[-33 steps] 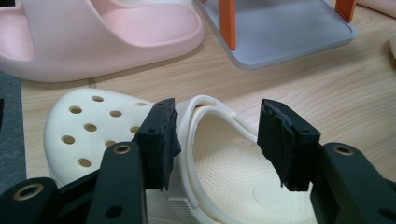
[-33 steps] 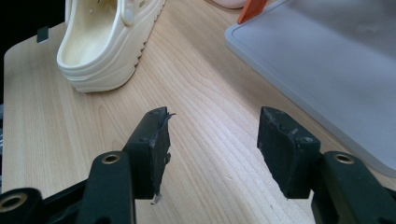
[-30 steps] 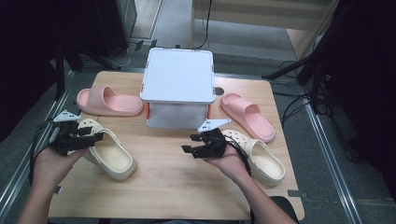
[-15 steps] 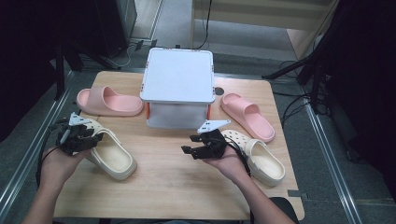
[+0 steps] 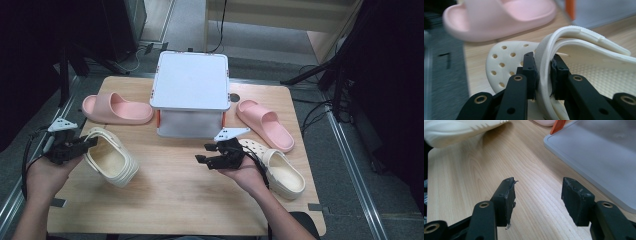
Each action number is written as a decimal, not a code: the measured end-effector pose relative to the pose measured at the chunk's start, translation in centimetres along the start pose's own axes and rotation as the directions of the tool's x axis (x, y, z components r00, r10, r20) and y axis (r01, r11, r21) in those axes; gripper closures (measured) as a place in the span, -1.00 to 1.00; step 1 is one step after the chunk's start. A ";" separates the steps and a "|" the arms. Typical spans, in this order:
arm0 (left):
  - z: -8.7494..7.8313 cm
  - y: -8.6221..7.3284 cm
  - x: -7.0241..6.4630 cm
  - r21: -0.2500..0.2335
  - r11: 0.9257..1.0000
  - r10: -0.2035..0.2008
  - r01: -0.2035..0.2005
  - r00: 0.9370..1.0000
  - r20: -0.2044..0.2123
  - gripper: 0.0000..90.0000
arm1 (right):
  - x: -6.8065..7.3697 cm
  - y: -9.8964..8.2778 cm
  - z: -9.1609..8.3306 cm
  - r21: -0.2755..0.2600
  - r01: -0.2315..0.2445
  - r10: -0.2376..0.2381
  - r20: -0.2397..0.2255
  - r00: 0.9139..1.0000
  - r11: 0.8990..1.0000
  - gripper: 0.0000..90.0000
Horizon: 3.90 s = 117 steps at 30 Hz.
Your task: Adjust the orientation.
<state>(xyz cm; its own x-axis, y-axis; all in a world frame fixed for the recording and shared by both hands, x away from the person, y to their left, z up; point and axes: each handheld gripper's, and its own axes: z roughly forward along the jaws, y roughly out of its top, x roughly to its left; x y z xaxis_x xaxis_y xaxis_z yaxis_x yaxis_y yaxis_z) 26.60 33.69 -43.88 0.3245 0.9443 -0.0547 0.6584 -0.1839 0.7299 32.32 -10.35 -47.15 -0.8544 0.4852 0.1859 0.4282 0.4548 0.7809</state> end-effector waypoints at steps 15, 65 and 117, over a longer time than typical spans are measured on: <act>1.6 3.0 -6.7 -0.024 0.984 0.175 -0.174 0.962 0.211 0.72 | 0.7 -0.8 -1.1 -0.027 -0.007 0.008 0.019 1.000 1.000 0.00; 7.9 5.1 -13.2 -0.015 0.964 0.237 -0.265 0.834 0.499 0.34 | 2.8 -3.5 -2.5 -0.015 -0.031 0.032 0.098 0.995 0.999 -0.01; 12.2 2.5 -11.7 0.122 0.967 0.153 -0.221 0.899 0.411 0.88 | 3.0 -2.8 0.1 0.030 -0.063 0.060 0.088 0.994 0.998 0.77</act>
<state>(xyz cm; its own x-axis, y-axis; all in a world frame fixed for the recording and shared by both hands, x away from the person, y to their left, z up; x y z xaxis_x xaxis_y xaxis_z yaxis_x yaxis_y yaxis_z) 32.71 18.81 -49.75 0.6719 0.7080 -0.2174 0.6483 -0.4203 0.6348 28.62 -10.13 -48.82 -0.7978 0.5756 0.1793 0.4897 0.4453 0.7496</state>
